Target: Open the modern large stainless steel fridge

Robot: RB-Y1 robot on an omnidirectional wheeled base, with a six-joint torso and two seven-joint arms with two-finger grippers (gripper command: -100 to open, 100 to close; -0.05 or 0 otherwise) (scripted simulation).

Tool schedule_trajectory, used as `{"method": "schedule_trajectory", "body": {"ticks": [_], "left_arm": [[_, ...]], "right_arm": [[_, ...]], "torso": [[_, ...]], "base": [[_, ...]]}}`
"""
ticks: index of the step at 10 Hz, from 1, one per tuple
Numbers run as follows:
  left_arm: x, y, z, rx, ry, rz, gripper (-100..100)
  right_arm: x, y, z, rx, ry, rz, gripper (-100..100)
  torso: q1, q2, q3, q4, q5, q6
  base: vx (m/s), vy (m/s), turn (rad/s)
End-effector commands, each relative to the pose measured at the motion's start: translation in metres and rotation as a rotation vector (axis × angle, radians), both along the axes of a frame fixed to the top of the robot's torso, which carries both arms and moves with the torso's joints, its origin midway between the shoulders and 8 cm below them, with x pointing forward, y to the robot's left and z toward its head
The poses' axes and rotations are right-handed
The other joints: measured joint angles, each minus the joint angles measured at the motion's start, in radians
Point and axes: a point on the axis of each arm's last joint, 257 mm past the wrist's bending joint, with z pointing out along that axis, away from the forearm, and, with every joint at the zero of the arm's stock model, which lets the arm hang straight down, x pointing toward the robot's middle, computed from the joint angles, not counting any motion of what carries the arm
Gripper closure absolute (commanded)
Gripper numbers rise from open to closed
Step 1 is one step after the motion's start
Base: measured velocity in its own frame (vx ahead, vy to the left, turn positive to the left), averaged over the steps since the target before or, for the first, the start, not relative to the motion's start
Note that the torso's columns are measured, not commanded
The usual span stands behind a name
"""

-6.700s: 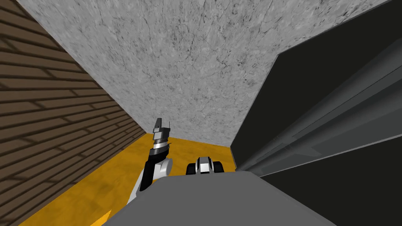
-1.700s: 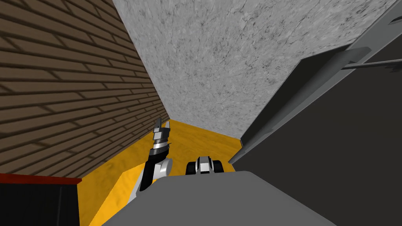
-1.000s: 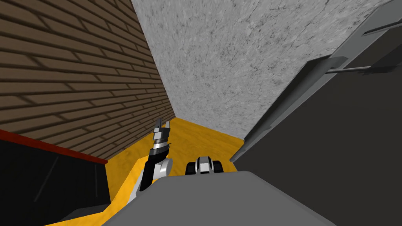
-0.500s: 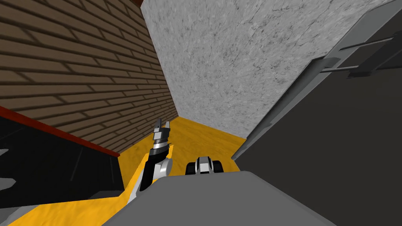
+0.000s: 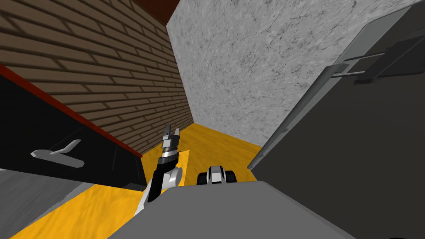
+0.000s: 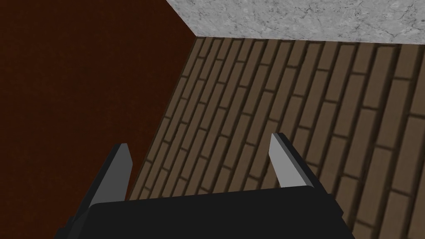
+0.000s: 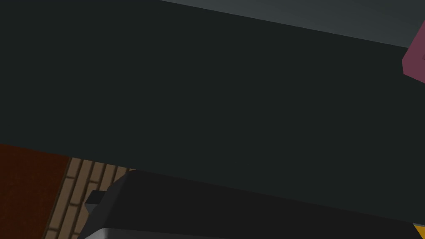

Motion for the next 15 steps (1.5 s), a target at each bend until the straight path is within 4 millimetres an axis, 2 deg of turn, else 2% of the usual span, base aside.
{"method": "schedule_trajectory", "body": {"ticks": [1,2,4,6,8,10,11,12,14,15], "left_arm": [[0.0,0.0,0.0,0.0,0.0,0.0,0],[0.0,0.0,0.0,0.0,0.0,0.0,0],[0.0,0.0,0.0,0.0,0.0,0.0,0],[0.0,0.0,0.0,0.0,0.0,0.0,0],[0.0,0.0,0.0,0.0,0.0,0.0,0],[0.0,0.0,0.0,0.0,0.0,0.0,0],[0.0,0.0,0.0,0.0,0.0,0.0,0],[0.0,0.0,0.0,0.0,0.0,0.0,0],[0.0,0.0,0.0,0.0,0.0,0.0,0],[0.0,0.0,0.0,0.0,0.0,0.0,0]], "right_arm": [[0.014,-0.02,-0.006,0.033,0.012,-0.054,100],[0.014,-0.034,-0.02,0.063,0.039,-0.082,100],[0.006,-0.071,-0.045,0.147,0.078,-0.16,100],[0.006,-0.076,-0.05,0.151,0.082,-0.174,100],[0.006,-0.074,-0.051,0.151,0.089,-0.166,100],[0.006,-0.074,-0.052,0.151,0.091,-0.165,100],[0.016,-0.072,-0.039,0.14,0.045,-0.18,100],[0.029,-0.056,-0.033,0.128,0.035,-0.146,100],[0.037,-0.048,-0.033,0.122,0.041,-0.13,100],[0.052,-0.028,-0.028,0.109,0.034,-0.09,100]], "torso": [[-0.002,0.001,-0.001,0.001,0.001,0.0],[-0.008,0.001,-0.002,-0.001,-0.001,-0.007],[-0.03,0.003,-0.007,0.001,-0.004,-0.01],[-0.046,0.007,-0.01,-0.001,-0.007,-0.014],[-0.052,-0.001,-0.012,-0.002,-0.012,-0.02],[-0.052,-0.002,-0.015,-0.004,-0.01,-0.019],[-0.051,-0.001,-0.014,-0.004,-0.011,-0.019],[-0.041,0.0,-0.007,-0.003,-0.015,-0.016],[-0.03,0.005,0.0,0.001,-0.012,-0.012],[-0.029,0.0,0.001,-0.001,-0.017,-0.011]], "base": [[-0.12,-0.105,0.252],[-0.16,-0.227,0.384],[-0.133,-0.149,0.351],[-0.069,-0.036,0.275],[0.004,0.009,0.064],[-0.005,0.002,-0.003],[-0.101,0.055,-0.145],[-0.18,0.07,-0.126],[-0.096,0.033,0.004],[-0.096,-0.001,-0.064]]}}
